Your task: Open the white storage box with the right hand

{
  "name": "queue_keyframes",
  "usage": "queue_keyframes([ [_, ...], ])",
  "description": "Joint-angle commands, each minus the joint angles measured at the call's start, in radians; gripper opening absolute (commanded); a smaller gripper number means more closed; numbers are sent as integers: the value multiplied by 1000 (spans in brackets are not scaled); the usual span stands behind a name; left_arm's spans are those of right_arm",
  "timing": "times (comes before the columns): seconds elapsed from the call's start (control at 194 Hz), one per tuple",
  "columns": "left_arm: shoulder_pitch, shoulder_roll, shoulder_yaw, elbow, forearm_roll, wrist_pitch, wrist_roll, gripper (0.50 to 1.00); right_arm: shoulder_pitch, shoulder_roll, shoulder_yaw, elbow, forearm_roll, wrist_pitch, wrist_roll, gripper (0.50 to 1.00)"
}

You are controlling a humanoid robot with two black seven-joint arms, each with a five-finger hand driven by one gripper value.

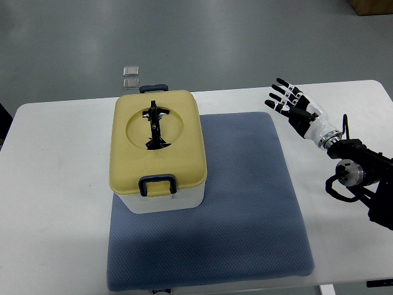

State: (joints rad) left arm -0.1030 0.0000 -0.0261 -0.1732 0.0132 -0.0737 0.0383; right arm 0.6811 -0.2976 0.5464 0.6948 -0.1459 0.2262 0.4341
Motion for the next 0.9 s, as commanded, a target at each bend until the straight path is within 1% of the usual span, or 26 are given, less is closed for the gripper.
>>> queue_keyframes([
  [0.0,-1,0,0,0,-1,0,0,1000,0,0,1,0,0,-1,0,919],
  [0.766,-1,0,0,-2,-1,-5,0,1000,11,-9,-6,8,-6,1,0,919],
  [0.895,-1,0,0,-2,-1,-8,0,1000,12,-12,-5,9,-27,24,0,915],
])
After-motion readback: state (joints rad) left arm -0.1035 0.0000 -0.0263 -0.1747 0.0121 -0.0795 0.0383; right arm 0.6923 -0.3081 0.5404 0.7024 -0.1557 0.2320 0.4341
